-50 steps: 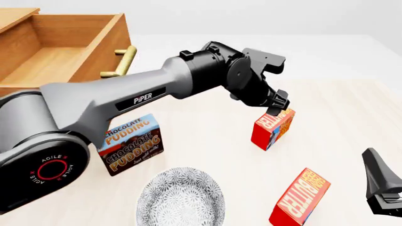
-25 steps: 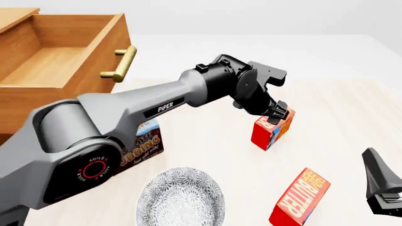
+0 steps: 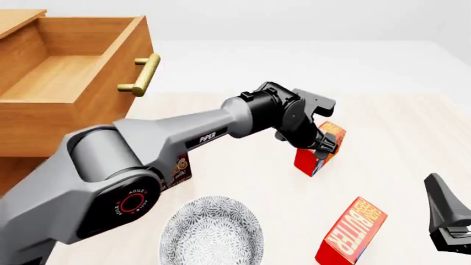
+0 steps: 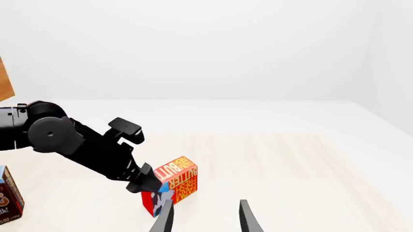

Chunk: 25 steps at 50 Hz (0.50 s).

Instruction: Put the butter at the front in the top drawer of the cabinet and close it.

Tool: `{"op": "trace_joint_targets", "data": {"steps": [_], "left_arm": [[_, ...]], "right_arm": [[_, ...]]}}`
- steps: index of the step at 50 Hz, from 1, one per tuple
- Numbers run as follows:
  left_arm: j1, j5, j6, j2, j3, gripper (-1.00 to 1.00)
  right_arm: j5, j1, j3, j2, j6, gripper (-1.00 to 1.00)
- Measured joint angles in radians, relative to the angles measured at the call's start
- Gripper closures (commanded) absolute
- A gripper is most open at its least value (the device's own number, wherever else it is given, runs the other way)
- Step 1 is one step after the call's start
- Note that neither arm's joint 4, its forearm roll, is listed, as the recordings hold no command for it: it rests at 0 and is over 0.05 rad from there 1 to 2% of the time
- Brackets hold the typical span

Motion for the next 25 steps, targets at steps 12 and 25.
{"op": "trace_joint_targets", "data": {"steps": [12,25], "left_arm": [[-0.002,-0.017,-0.014,0.024,0.007,-1.0],[-0.007,-0.036,-0.03,0.056,0.006,-1.0]], "right_arm": [[0.0,0.0,0.0,0.0,0.0,-1.0],[0.001,0.0,0.0,-0.001,0.0,-1.0]]}}
